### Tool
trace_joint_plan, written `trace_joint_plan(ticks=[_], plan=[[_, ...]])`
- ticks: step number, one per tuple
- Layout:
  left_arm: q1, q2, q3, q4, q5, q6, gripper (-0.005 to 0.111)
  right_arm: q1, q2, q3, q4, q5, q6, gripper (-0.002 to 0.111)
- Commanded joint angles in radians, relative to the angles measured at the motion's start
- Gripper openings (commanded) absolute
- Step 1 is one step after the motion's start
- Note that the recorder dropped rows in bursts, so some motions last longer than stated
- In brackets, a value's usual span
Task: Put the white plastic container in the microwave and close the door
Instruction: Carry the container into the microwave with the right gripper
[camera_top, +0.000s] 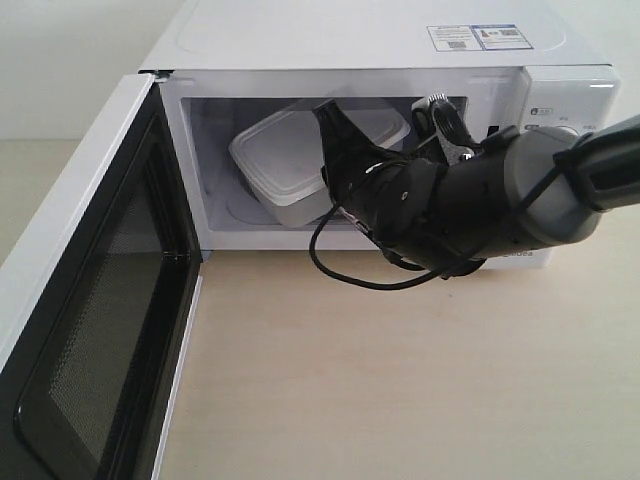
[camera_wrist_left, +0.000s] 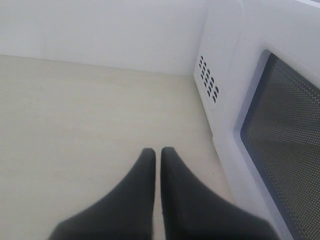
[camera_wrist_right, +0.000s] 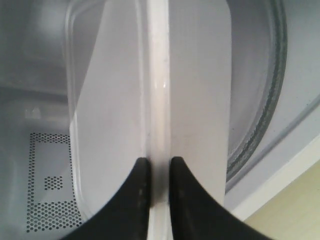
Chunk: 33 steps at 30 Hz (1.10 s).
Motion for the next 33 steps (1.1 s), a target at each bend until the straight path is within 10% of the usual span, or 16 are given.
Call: trace_joint_plan(ticks=[1, 23, 33], plan=[[-0.005, -0.003, 0.004, 0.004, 0.004, -0.011, 0.004, 0.001, -0.016, -0.001, -0.004, -0.025, -0.006, 0.000], [-0.005, -0.003, 0.004, 0.004, 0.004, -0.011, 0.004, 0.001, -0.016, -0.003, -0.089, -0.019, 0.073, 0.001], [-0.005, -0.003, 0.004, 0.004, 0.004, -0.011, 0.004, 0.001, -0.016, -0.003, -0.089, -0.026, 0.090, 0.055]])
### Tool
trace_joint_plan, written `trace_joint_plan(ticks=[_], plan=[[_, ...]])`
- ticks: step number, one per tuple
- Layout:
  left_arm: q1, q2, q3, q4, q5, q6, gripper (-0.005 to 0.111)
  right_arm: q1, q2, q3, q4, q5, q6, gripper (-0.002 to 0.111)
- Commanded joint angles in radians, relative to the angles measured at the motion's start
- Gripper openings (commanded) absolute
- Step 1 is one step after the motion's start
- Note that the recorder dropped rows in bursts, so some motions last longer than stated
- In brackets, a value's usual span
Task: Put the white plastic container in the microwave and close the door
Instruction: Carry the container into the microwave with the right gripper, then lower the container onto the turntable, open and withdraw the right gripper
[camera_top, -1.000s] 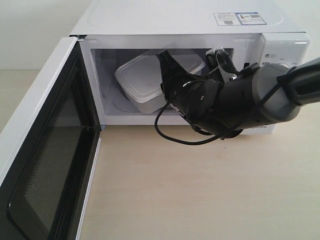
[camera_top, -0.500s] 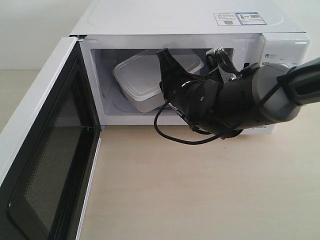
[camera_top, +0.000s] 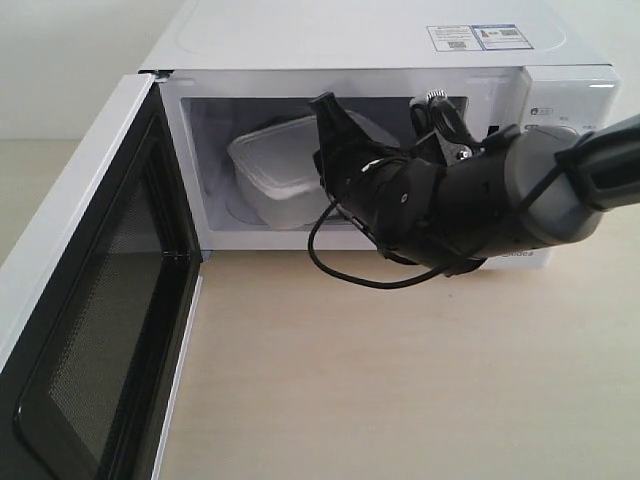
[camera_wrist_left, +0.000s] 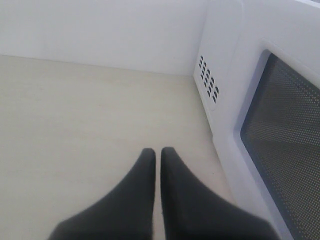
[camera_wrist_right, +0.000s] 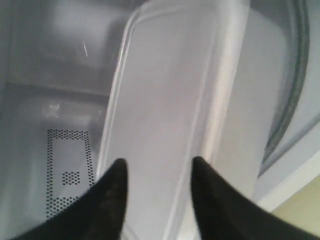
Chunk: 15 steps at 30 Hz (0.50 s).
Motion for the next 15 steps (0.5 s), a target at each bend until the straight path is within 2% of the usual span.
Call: trace_joint_plan(ticks=[1, 9, 12, 15], plan=[[-0.005, -0.003, 0.004, 0.004, 0.004, -0.011, 0.004, 0.001, -0.014, -0.003, -0.015, -0.015, 0.006, 0.055], [-0.005, -0.003, 0.004, 0.004, 0.004, -0.011, 0.004, 0.001, -0.065, -0.001, -0.015, 0.024, -0.066, 0.055], [-0.005, -0.003, 0.004, 0.004, 0.004, -0.011, 0.004, 0.001, -0.084, -0.001, -0.015, 0.104, -0.089, 0.055], [-0.005, -0.003, 0.004, 0.004, 0.004, -0.011, 0.004, 0.001, -0.105, -0.001, -0.015, 0.206, -0.199, 0.055]])
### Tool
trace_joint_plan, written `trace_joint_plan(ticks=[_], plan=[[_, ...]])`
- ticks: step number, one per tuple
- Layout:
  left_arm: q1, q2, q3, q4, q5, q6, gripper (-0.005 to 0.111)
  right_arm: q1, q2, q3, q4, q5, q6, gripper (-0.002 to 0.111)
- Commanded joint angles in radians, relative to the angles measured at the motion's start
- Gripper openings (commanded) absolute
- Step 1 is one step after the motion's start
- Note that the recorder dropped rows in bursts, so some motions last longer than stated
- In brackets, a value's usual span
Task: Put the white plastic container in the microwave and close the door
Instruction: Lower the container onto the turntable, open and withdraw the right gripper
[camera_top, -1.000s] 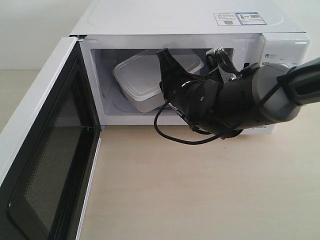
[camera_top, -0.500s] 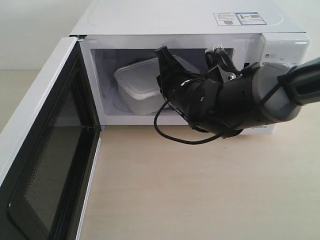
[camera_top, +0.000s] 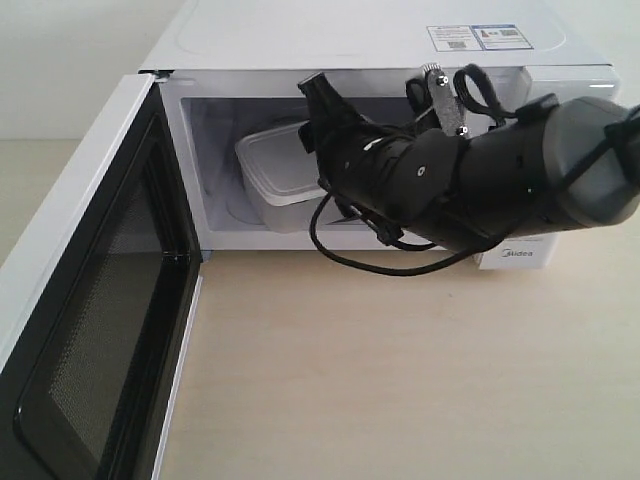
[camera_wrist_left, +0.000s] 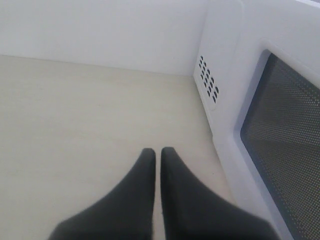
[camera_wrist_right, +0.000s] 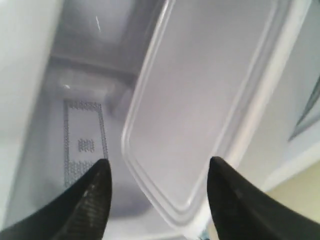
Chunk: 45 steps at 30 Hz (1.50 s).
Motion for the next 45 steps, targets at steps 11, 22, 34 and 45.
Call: trace_joint_plan(ticks=[11, 22, 34, 45], plan=[[-0.005, -0.003, 0.004, 0.004, 0.004, -0.011, 0.004, 0.001, -0.078, -0.001, -0.009, 0.393, -0.491, 0.055], [-0.005, -0.003, 0.004, 0.004, 0.004, -0.011, 0.004, 0.001, -0.084, -0.001, -0.011, 0.496, -0.878, 0.026], [-0.005, -0.003, 0.004, 0.004, 0.004, -0.011, 0.004, 0.037, -0.020, 0.003, -0.020, 0.447, -1.133, 0.000], [-0.005, -0.003, 0.004, 0.004, 0.004, -0.011, 0.004, 0.125, 0.136, 0.012, -0.031, -0.083, -1.105, 0.000]])
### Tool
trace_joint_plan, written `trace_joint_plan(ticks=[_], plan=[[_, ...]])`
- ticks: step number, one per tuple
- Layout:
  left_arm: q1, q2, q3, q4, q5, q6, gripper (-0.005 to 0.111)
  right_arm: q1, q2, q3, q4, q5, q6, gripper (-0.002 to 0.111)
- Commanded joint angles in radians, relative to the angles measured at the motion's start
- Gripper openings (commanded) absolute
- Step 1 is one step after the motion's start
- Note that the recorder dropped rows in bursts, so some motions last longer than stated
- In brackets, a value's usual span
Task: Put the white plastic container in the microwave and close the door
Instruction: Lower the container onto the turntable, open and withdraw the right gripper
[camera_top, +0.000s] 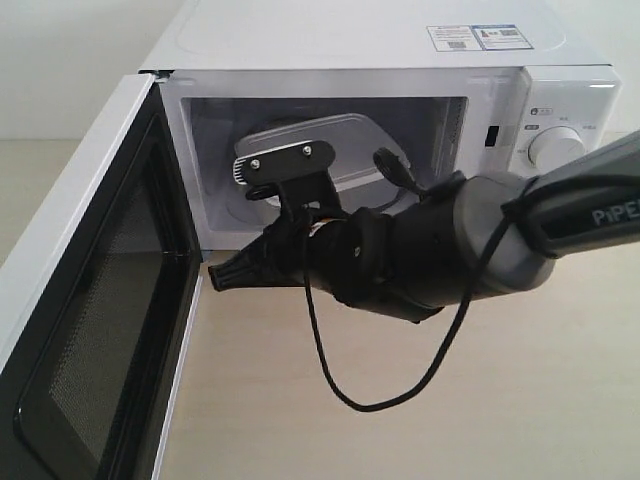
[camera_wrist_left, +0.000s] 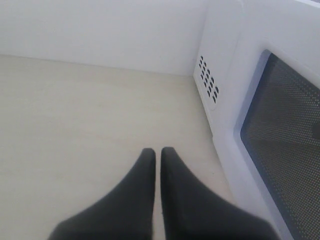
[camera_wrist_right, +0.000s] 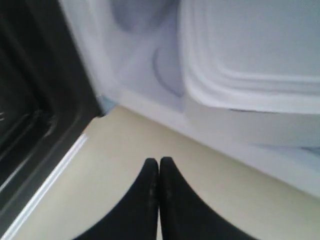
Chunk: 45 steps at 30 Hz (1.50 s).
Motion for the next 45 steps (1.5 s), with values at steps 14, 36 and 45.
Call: trace_joint_plan(ticks=[14, 36, 45], plan=[[-0.005, -0.003, 0.004, 0.004, 0.004, -0.011, 0.004, -0.053, 0.111, -0.020, -0.207, -0.309, 0.235, 0.000], [-0.005, -0.003, 0.004, 0.004, 0.004, -0.011, 0.004, -0.023, 0.014, 0.023, -0.209, -0.203, 0.193, 0.000], [-0.005, -0.003, 0.004, 0.004, 0.004, -0.011, 0.004, 0.055, -0.221, 0.373, -0.127, -0.416, 0.204, 0.000]])
